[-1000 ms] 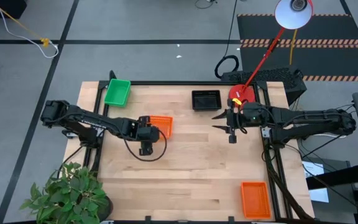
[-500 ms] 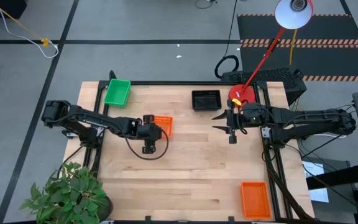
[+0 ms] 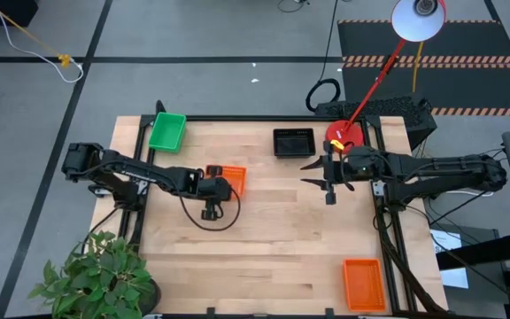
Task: Stack baskets by color
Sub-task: Stack the left orange bin on top of the right orange bin
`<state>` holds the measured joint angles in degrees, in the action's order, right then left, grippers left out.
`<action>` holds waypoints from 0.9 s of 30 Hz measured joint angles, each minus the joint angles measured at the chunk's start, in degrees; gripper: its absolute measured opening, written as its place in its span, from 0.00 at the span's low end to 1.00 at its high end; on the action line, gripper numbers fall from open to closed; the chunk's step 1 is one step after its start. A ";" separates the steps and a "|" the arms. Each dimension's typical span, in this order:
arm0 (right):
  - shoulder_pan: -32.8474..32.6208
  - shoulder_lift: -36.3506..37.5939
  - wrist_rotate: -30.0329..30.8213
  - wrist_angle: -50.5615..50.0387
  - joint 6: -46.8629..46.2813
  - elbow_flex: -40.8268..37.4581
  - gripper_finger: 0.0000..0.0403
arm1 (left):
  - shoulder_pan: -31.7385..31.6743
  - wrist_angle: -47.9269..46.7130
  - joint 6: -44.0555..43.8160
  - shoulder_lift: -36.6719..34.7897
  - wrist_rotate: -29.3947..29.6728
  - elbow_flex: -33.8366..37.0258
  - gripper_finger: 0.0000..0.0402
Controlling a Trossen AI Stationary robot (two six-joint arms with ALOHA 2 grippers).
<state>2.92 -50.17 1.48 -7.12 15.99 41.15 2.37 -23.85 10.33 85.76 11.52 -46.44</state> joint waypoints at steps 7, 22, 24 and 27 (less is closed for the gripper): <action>-3.06 0.00 -0.02 3.78 1.13 0.00 0.35 | 1.81 -0.40 1.39 0.00 0.05 -1.08 0.06; -10.43 -5.57 2.82 -4.41 -7.97 7.78 0.35 | 11.88 0.07 11.89 0.00 1.16 -10.65 0.02; -12.66 -8.19 2.76 -7.93 -9.30 10.33 0.35 | 13.05 1.29 13.19 0.00 1.19 -11.57 0.03; -16.07 -12.31 2.78 -10.64 -10.42 13.66 0.35 | 14.83 4.22 16.68 0.00 1.39 -12.07 0.05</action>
<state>-13.16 -62.49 4.25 -17.76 5.56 54.81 17.20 -19.63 27.01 85.76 12.91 -58.50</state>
